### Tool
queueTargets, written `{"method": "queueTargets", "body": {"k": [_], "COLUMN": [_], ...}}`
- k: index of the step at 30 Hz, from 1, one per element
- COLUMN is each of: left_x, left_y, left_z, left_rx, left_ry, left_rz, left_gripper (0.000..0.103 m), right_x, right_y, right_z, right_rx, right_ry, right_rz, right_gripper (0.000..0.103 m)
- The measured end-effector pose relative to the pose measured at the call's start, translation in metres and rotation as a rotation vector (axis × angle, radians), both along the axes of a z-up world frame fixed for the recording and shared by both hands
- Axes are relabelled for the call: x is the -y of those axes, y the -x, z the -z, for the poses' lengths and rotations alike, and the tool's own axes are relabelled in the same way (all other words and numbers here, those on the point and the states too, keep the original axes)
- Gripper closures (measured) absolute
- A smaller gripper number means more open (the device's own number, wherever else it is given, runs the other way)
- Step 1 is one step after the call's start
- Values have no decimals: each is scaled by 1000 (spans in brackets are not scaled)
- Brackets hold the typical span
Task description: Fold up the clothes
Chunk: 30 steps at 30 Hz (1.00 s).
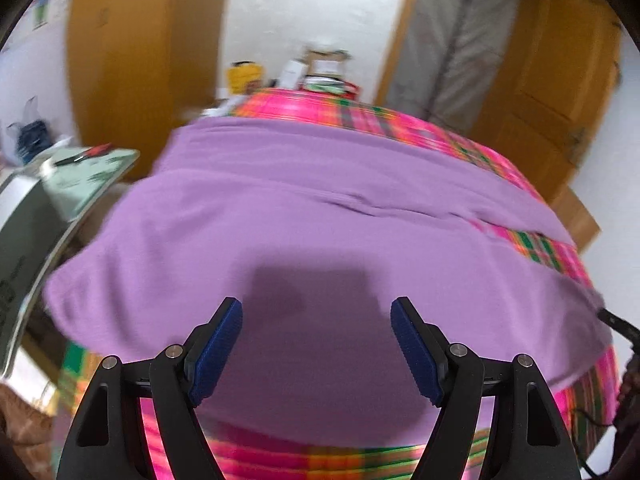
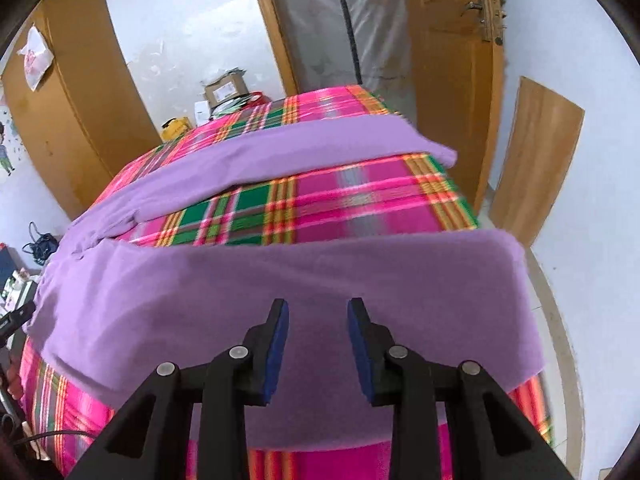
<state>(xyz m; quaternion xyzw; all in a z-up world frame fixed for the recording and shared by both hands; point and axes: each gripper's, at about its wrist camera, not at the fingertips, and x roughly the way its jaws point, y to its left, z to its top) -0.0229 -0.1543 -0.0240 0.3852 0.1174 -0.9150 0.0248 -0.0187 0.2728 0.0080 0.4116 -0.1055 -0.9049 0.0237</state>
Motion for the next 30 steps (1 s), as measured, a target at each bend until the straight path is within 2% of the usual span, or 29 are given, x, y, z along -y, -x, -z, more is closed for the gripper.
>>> {"method": "queueTargets", "body": {"k": [4, 8, 12, 13, 14, 18, 20, 24, 27, 30], "left_x": [-39, -76, -89, -91, -93, -99, -102, -106, -121, -139], "left_y": [10, 7, -4, -8, -13, -27, -32, -32, -23, -11], "left_z": [5, 15, 16, 16, 17, 17, 16, 11, 7, 9], "left_rx": [20, 54, 55, 54, 52, 51, 53, 46, 26, 30], "left_ry": [-1, 65, 99, 114, 129, 164, 145, 76, 72, 79], "left_rz": [129, 236, 286, 300, 314, 342, 345, 341, 354, 379], "left_gripper": [25, 25, 25, 25, 25, 25, 25, 25, 25, 25], "right_x": [13, 17, -3, -11, -18, -28, -23, 15, 55, 74], "right_y": [-7, -18, -24, -26, -27, -33, -36, -42, -45, -46], "right_z": [10, 11, 11, 12, 12, 10, 8, -2, -1, 7], "right_rx": [18, 6, 9, 12, 14, 13, -6, -71, -86, -72], "right_ry": [-4, -58, -88, -83, -78, -86, -44, 10, -1, -34], "right_rz": [-29, -35, 42, 72, 97, 159, 120, -51, -205, -251], "right_gripper": [71, 73, 73, 75, 81, 82, 81, 81, 81, 81]}}
